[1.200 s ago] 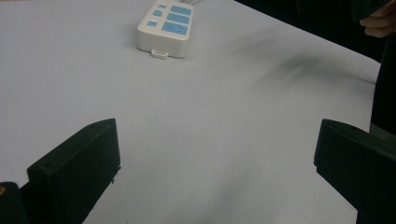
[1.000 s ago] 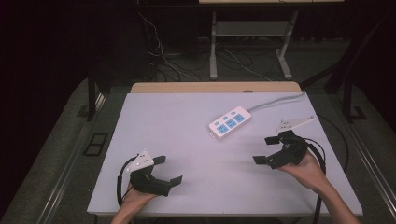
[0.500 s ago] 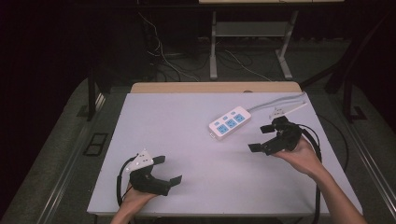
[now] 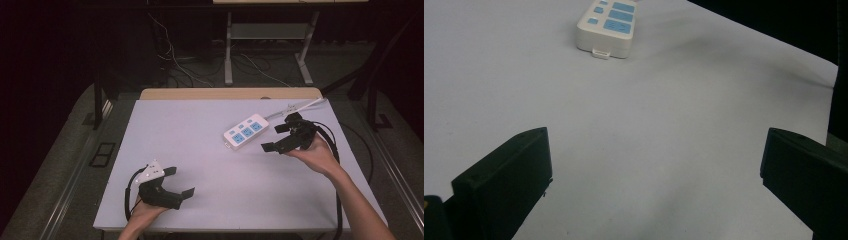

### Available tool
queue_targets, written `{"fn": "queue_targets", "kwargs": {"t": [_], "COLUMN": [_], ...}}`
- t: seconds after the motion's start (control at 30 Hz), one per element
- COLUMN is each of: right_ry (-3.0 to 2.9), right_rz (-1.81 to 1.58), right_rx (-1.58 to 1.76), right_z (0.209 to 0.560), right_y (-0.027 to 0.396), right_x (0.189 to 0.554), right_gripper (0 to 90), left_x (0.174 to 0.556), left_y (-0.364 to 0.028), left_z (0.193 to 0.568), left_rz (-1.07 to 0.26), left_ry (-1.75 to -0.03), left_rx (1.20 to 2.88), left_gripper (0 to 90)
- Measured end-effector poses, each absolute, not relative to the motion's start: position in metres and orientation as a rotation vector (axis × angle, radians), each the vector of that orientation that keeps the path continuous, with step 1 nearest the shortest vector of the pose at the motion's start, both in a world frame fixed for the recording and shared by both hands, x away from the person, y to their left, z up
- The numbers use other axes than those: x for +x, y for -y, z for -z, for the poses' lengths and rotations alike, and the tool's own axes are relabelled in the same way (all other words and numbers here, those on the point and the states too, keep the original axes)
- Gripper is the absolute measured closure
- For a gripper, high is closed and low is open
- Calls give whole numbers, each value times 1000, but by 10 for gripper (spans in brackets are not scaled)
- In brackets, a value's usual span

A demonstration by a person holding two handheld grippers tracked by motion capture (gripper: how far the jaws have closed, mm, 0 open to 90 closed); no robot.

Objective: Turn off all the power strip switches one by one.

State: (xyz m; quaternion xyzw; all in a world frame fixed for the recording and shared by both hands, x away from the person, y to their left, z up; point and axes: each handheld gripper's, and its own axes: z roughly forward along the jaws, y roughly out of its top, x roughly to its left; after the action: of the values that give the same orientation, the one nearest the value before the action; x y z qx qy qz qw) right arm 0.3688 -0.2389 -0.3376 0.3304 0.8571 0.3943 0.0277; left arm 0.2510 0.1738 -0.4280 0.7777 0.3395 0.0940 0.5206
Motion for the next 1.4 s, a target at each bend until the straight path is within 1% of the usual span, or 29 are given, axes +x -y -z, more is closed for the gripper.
{"fn": "queue_targets", "kwargs": {"t": [1.0, 1.4], "right_ry": [-2658, -2695], "right_rz": [-1147, -1072], "right_rx": [1077, 1052], "right_z": [338, 336], "right_y": [207, 173], "right_x": [421, 443], "right_gripper": [23, 23], "left_x": [251, 251], "left_y": [-174, -176], "left_z": [428, 428], "left_rz": [-220, -220], "left_ry": [-810, -809], "left_rx": [1869, 1867], "left_gripper": [0, 0]}}
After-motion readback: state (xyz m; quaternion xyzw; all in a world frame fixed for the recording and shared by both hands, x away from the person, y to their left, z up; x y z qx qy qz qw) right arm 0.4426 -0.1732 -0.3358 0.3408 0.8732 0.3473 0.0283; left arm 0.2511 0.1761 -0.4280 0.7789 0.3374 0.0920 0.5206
